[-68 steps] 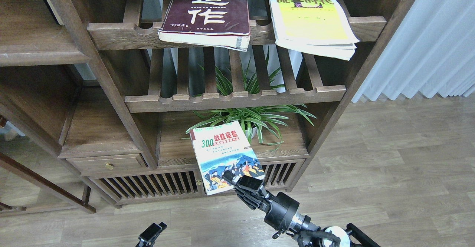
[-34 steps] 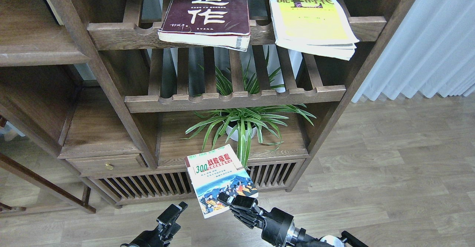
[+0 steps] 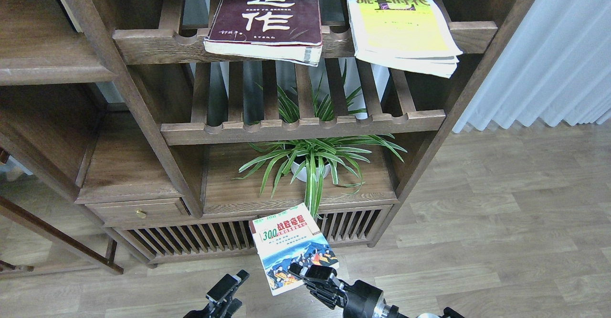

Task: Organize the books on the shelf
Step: 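Pass the colourful book from the right gripper to the left gripper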

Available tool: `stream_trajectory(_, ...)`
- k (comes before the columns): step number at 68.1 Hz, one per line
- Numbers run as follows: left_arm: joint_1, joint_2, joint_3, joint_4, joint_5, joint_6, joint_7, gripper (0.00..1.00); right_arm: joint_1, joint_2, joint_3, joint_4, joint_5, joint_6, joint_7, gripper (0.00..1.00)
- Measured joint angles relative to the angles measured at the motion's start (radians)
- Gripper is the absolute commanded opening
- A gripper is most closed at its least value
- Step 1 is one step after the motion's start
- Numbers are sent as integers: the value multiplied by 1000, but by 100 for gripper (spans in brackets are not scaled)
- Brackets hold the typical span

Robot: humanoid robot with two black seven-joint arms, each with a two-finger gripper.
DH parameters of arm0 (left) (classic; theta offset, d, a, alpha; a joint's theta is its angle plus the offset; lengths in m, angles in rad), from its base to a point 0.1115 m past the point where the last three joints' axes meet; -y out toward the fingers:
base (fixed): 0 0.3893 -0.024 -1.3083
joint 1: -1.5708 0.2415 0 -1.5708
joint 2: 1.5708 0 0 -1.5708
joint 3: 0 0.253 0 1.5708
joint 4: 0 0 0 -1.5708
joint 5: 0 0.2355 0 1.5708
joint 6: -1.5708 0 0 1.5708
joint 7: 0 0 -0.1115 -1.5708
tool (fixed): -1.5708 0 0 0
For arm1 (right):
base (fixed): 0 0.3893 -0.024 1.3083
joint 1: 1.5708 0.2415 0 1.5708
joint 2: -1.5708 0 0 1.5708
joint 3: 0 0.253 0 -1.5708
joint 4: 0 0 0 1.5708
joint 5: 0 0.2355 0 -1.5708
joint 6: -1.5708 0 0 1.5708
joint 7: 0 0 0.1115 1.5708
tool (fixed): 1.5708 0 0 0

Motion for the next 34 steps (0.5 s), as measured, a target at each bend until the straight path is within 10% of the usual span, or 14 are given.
stream_trajectory(34, -39, -52, -5, 10, 1, 0, -9, 100, -21, 0, -30, 50, 9, 0, 0, 7)
